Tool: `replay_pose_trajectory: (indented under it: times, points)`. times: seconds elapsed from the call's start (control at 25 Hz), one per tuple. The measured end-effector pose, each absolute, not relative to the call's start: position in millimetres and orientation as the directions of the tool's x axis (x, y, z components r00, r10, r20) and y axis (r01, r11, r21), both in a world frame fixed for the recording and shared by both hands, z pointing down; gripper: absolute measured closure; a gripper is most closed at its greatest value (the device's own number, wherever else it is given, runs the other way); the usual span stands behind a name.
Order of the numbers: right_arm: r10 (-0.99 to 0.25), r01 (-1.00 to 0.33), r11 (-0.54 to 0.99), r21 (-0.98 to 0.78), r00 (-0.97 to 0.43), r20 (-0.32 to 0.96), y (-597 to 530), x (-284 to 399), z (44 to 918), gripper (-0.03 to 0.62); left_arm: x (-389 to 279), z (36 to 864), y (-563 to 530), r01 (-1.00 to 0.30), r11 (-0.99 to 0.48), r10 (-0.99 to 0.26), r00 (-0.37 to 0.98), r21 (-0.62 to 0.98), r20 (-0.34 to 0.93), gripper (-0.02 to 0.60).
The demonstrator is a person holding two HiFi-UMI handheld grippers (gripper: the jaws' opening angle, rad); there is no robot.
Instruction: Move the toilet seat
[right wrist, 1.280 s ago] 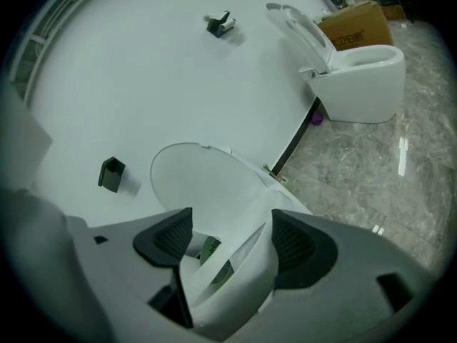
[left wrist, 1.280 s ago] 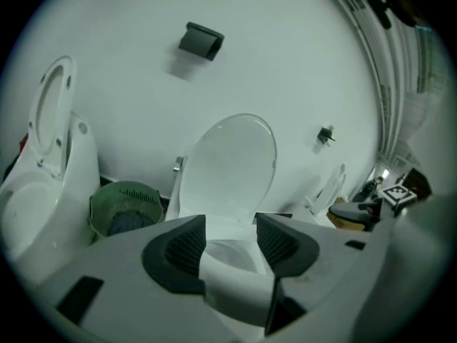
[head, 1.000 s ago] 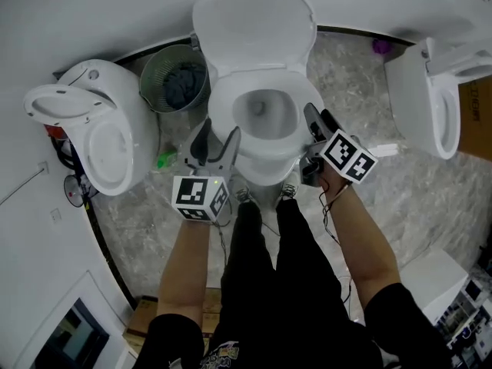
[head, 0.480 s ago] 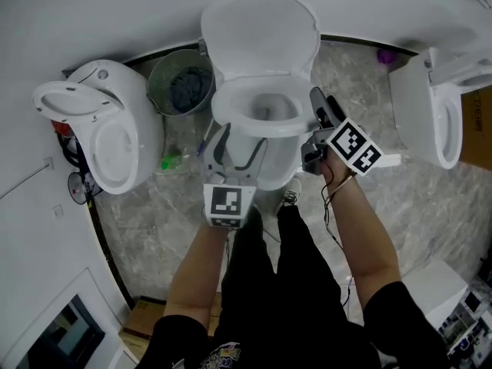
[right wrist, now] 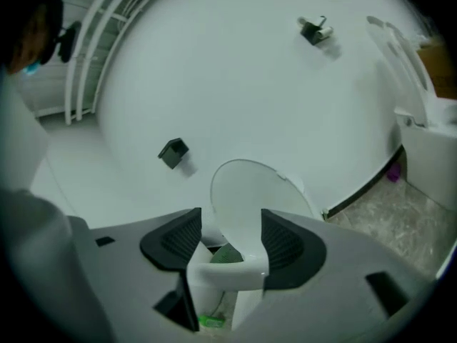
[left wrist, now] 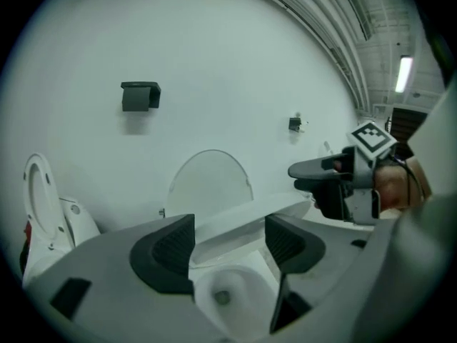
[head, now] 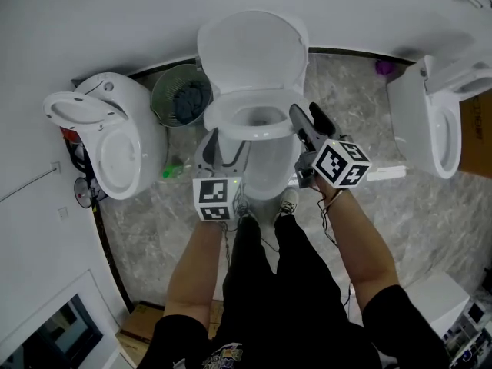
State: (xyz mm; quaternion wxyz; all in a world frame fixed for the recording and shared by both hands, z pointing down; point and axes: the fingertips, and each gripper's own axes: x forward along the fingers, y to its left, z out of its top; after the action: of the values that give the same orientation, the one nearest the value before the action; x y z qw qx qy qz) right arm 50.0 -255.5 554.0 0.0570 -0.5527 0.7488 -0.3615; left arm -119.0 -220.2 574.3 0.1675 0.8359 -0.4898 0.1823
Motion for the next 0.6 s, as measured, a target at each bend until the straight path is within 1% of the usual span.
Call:
replay_pose_trajectory:
  times: [0.16, 0.32, 0.48, 0.6]
  points:
    - [-0.818, -0.826, 0.319, -0.464, -0.487, 0.305, -235.3, 38.8, 533.0, 0.322, -119.1, 569.6, -227.5, -0.918, -0.38, -0.777, 0.382, 0.111, 0.501, 0.295]
    - [-0.758, -0.821, 0.47, -0.325, -0.564, 0.327, -222.4, 26.1, 521.7, 0.322, -117.0, 564.6, -234.1, -0.94, -0.323, -0.781, 0.328, 0.106, 0.531, 0.296]
    - [-0.721, -0.805, 0.551, -0.218, -0.591, 0.363, -219.5, 13.0, 520.6, 0.316, -115.2, 561.6, -237.2, -0.948, -0.301, -0.776, 0.305, 0.101, 0.552, 0.301]
    - [-0.703, -0.798, 0.592, -0.118, -0.582, 0.41, -224.2, 5.2, 526.8, 0.316, -112.9, 558.7, -245.2, -0.946, -0.309, -0.776, 0.311, 0.098, 0.55, 0.301]
